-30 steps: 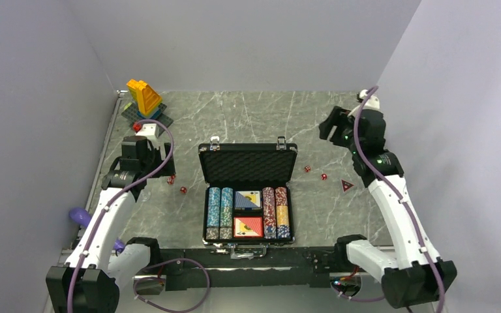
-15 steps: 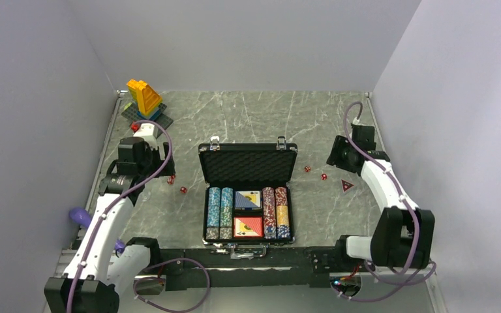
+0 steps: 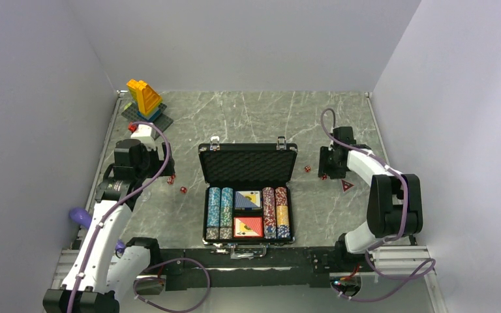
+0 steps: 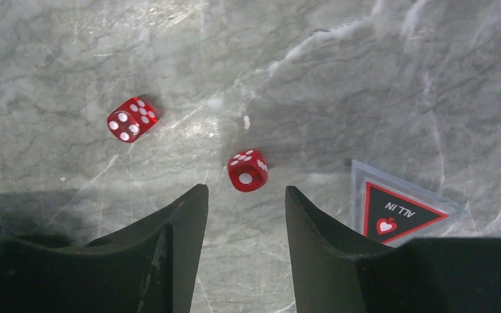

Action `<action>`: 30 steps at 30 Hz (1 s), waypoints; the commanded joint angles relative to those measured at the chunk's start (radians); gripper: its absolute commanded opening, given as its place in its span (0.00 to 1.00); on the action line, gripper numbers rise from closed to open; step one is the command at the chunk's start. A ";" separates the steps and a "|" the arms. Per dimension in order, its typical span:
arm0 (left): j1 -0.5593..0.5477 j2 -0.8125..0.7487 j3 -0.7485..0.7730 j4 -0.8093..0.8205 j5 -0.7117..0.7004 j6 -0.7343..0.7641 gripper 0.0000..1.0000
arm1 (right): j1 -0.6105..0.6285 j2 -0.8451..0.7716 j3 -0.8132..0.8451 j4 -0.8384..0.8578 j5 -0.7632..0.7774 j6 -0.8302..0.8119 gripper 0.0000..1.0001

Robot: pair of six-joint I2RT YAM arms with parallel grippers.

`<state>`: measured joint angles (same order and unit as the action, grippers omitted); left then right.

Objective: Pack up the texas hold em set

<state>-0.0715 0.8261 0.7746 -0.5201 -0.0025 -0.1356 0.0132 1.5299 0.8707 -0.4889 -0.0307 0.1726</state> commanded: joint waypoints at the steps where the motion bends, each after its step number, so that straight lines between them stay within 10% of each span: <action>1: 0.004 -0.010 0.038 0.027 0.020 0.011 0.94 | 0.033 0.002 0.047 -0.006 0.062 -0.041 0.51; 30: 0.004 -0.014 0.037 0.026 0.025 0.010 0.94 | 0.120 0.056 0.038 0.032 0.188 -0.079 0.34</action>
<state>-0.0715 0.8261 0.7746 -0.5201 0.0036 -0.1349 0.1291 1.5822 0.8856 -0.4831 0.1299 0.1078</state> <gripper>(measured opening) 0.941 0.355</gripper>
